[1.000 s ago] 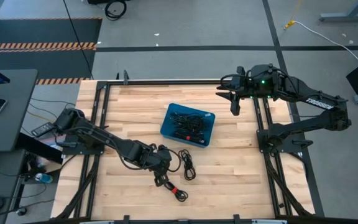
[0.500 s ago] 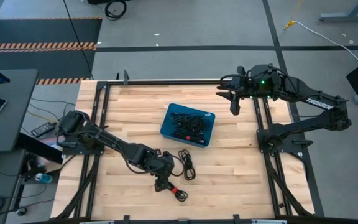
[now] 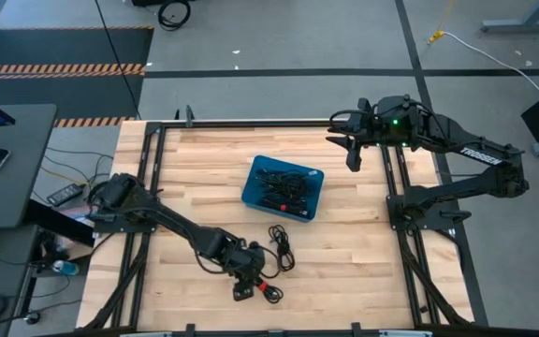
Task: Pick and place USB-C Cables
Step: Put the black charger cable into the blue bin
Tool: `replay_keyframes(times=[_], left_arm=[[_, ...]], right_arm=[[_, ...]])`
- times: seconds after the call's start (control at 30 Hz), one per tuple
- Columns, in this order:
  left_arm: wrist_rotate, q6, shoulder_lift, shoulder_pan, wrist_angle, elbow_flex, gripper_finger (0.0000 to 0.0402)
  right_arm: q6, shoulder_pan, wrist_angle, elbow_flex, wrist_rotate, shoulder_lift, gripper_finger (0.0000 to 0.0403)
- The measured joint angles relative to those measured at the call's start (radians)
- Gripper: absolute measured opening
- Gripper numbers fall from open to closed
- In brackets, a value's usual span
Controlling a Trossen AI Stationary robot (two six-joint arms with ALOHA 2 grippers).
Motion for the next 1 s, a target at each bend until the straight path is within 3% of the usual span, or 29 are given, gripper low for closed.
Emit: replay_keyframes(times=[0.67,0.8,1.0], left_arm=[[-0.019,-0.015,0.107,0.014,0.053,0.001,0.0256],[-0.019,-0.031,0.108,0.025,0.060,0.000,0.0230],[-0.033,-0.136,0.111,0.040,0.094,-0.001,0.0157]], right_arm=[[-0.009,-0.011,-0.003,0.000,0.001,0.000,0.0110],[-0.009,-0.015,-0.006,0.000,0.001,0.000,0.0110],[-0.009,-0.017,-0.009,0.000,0.002,0.000,0.0110]])
